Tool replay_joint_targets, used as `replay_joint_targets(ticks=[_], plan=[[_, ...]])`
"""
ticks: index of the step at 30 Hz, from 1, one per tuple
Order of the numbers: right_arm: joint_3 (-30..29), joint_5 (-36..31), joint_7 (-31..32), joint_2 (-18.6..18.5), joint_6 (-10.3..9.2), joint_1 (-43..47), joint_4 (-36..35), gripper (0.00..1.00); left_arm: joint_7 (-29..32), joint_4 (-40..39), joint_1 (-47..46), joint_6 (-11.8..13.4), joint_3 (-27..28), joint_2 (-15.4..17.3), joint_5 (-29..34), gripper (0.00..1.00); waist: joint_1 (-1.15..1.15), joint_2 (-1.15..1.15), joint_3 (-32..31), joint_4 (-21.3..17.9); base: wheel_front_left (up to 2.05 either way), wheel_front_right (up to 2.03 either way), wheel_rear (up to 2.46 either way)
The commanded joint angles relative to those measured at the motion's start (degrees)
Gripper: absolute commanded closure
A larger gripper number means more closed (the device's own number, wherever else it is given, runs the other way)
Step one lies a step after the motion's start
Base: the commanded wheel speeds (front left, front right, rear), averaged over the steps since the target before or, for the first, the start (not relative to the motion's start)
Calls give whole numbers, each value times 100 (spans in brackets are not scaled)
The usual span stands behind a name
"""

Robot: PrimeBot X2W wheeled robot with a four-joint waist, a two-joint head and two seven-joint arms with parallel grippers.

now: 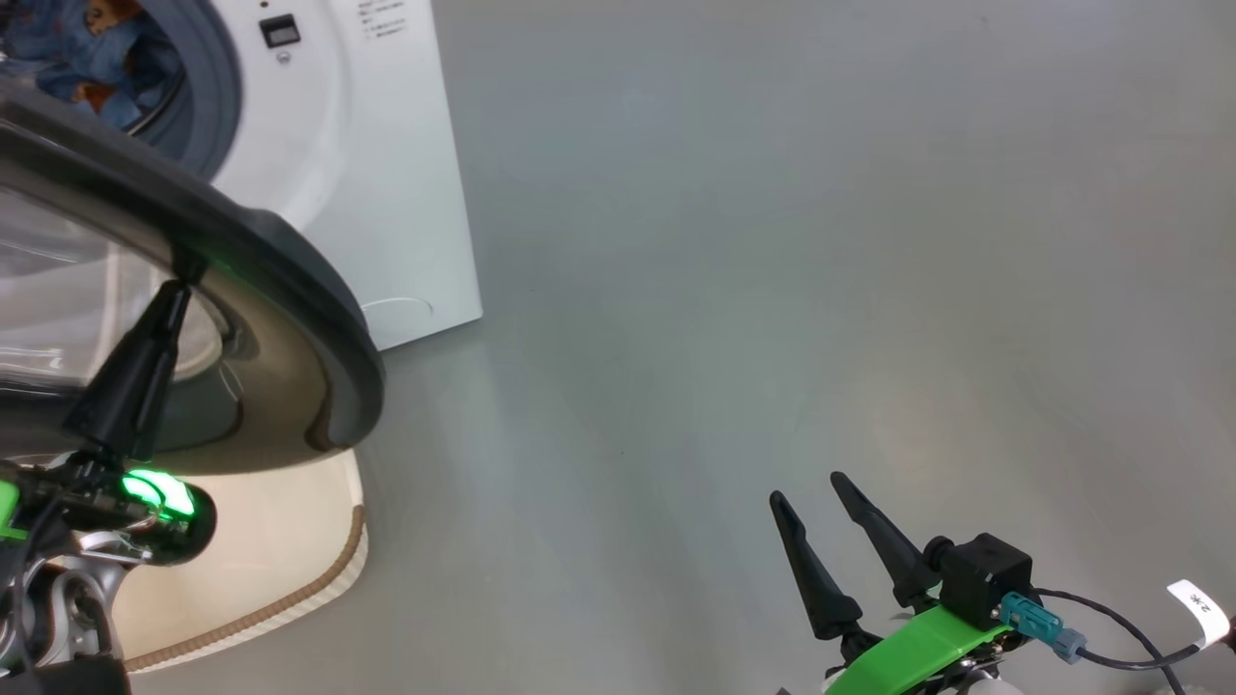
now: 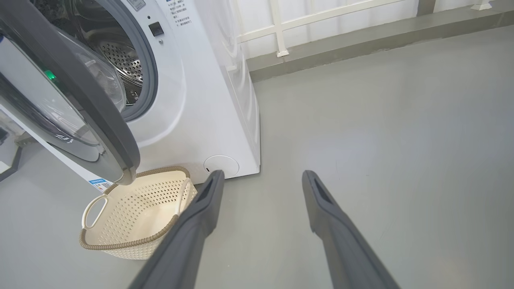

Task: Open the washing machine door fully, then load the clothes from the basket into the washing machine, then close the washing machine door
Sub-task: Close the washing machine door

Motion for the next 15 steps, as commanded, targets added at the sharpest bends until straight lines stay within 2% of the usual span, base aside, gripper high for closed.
replay_joint_targets(ticks=[1, 8, 15], plan=[[91, 86, -69, 25, 9, -46, -145, 0, -52, -151, -87, -40, 196, 124, 35, 100, 0, 0, -37, 64, 0, 0, 0], [14, 84, -69, 25, 9, -29, -119, 0, -378, -281, 225, -40, 428, 104, 80, 100, 0, 0, -263, 358, 0, 0, 0], [7, 113, -69, 25, 9, 24, -42, 0, -667, -469, 692, -40, 434, 99, 136, 100, 0, 0, -501, 664, 0, 0, 0]])
